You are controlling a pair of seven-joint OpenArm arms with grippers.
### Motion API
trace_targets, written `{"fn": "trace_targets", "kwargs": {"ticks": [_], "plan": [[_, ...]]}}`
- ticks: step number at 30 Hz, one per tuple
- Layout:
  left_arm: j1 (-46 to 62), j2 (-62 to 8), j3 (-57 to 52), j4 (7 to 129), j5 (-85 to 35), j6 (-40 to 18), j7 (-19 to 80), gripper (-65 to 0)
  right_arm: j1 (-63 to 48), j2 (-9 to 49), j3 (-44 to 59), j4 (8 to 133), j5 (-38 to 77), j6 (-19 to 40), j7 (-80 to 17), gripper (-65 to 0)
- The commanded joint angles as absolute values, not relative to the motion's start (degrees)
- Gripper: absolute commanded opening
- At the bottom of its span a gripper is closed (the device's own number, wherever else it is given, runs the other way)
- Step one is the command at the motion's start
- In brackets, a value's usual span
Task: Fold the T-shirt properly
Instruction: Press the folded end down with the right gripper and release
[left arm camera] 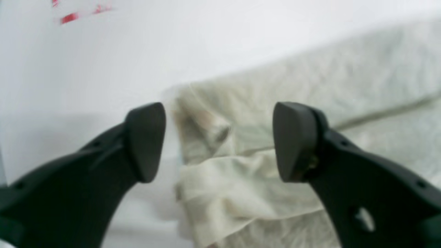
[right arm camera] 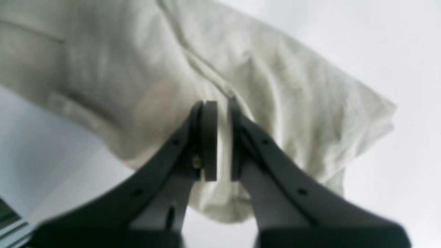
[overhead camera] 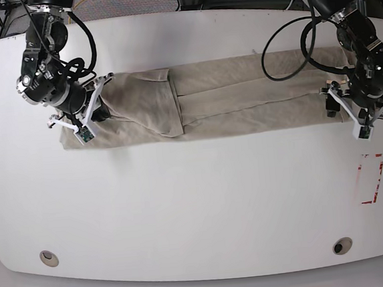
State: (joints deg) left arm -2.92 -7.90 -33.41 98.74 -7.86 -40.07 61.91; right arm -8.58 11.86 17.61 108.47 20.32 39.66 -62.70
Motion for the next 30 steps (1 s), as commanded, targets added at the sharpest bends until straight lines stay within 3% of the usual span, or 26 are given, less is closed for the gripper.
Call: {"fn": "trace_targets", "kwargs": {"ticks": [1,13,30], "plan": [[-4.7,-8.92,-34.33,97.54,-11.38,-40.0,64.04,-15.6,-7.34,11.56,17.89,105.8,17.19,40.0,-59.91,-60.7],[-8.4,-12.53,-40.75,87.43,-21.49,-40.0,71.16,-15.3,-5.67,11.3,17.89,91.91,13.93,40.0,-51.03,-60.7],[-4.97,-21.41,-44.09,75.65,-33.01,-40.0,74.15,-15.3,-5.93,11.21,17.89,91.82,13.76,40.0,-50.68,-60.7]]}}
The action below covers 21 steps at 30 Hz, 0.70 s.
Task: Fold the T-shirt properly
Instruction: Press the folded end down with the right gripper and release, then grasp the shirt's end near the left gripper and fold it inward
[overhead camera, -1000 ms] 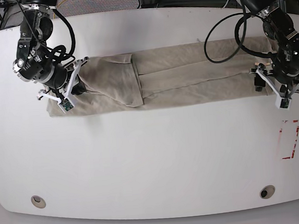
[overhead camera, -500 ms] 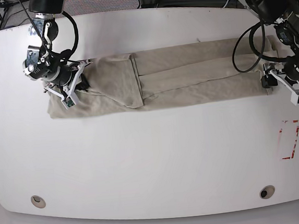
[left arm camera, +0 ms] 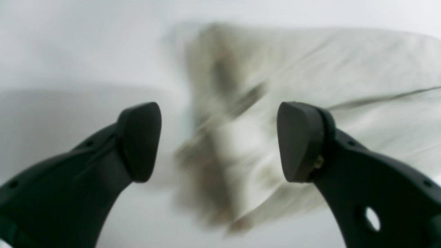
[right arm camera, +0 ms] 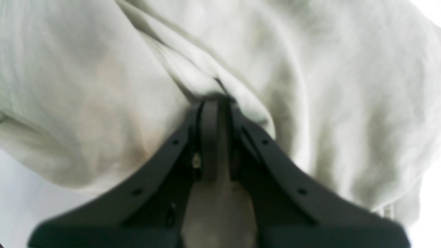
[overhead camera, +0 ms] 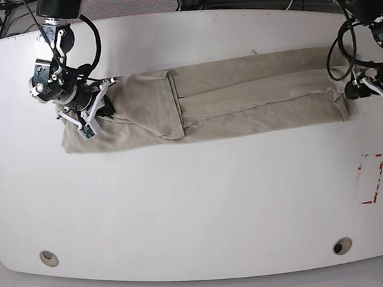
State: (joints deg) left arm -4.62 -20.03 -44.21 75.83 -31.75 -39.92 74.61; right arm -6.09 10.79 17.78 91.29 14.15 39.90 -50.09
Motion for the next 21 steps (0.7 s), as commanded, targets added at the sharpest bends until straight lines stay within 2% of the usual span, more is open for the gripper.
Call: {"fn": "trace_targets", "kwargs": {"ticks": [1,10,21], "plan": [[-4.62,-21.67,-44.09,75.12,-33.01,-40.0,74.15,-15.3,-5.93,11.21,17.89,91.82,13.76,40.0,-50.68,-60.7],[-2.51,-21.23,-43.82,73.89,-33.19,-40.0,74.07,-15.3,-5.93,11.03,17.89,91.82,13.85,40.0,-50.68,-60.7],[-2.77,-18.51,-36.62,70.99,-33.54,-40.0,71.43,-15.7,-5.93,11.03,17.89,91.82,14.2,40.0,-50.68,-60.7]]}}
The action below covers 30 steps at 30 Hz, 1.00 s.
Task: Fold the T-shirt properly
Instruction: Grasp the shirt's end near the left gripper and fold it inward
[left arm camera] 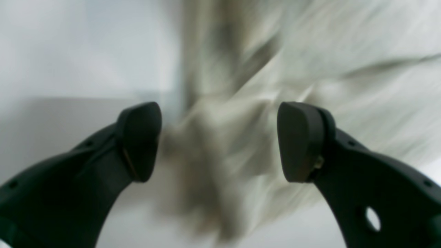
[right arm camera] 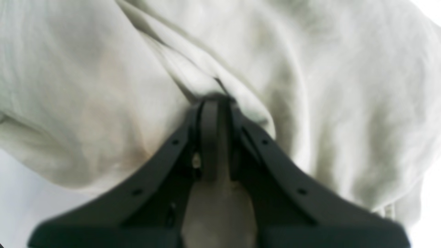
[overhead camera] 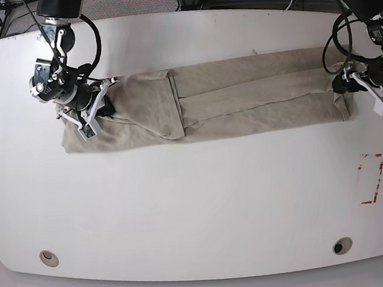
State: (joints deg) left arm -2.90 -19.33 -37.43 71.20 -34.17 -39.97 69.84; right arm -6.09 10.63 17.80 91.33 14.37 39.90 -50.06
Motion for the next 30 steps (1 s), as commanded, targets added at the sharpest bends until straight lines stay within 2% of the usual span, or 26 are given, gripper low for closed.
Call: {"fn": "trace_targets", "kwargs": {"ticks": [1,4,6,9,15,17,30], "plan": [[-2.77,-18.33,-36.35,71.08,-33.54,-40.0,71.43,-15.7,-5.93,11.03,17.89,91.82,14.2,40.0,-50.68,-60.7],[-2.77,-17.27,-34.59,71.43,-33.54,-40.0,71.52,-16.1,-5.93,10.95,17.89,91.82,14.2,40.0,-50.68,-60.7],[-2.68,-16.75,-33.8,71.43,-33.54,-40.0,71.52,-19.4,-5.93,10.95,17.89,91.82,14.2,40.0,-50.68,-60.7],[-2.59,-16.31,-33.63,71.43,-33.45,-40.0,71.52,-29.2,-6.02,10.95,17.89,91.82,14.2,40.0,-50.68,-60.7],[-2.59,-16.31,-33.63,71.87,-33.36,-40.0,71.52,-57.8,-6.02,10.95,17.89,91.91,14.2,40.0,-50.68,-60.7],[-2.51,-16.31,-33.63,73.71,-33.1,-40.0,71.6,-64.3,-5.93,10.95,17.89,91.91,14.2,40.0,-50.68,-60.7],[-0.75,-16.48,-32.13,99.65,-33.36,-40.0,79.25,-63.5,-5.76,10.95,17.89,91.91,14.2,40.0,-50.68,-60.7]]}}
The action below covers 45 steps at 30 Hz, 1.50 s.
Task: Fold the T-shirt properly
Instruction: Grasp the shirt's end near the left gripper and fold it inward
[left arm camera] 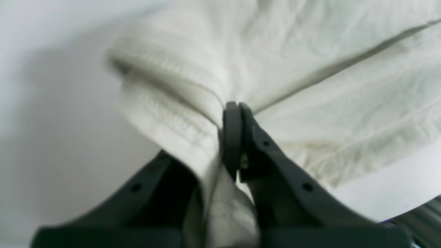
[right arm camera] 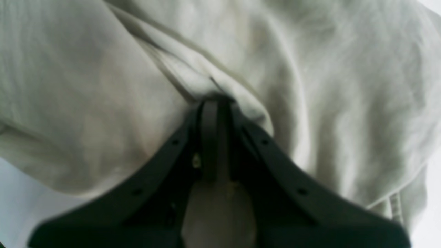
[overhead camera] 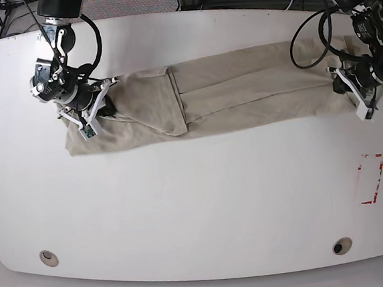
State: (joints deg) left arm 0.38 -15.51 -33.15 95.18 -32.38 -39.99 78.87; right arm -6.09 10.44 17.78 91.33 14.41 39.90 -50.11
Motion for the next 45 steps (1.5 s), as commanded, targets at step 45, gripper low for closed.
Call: {"fn": "trace_targets", "kwargs": {"ticks": [45], "plan": [[-8.48,2.07,-6.11,104.04,-33.01,-40.0,80.0,-53.6,-6.11,10.86,17.89,91.91,14.29,40.0,-50.68,-60.7]]}}
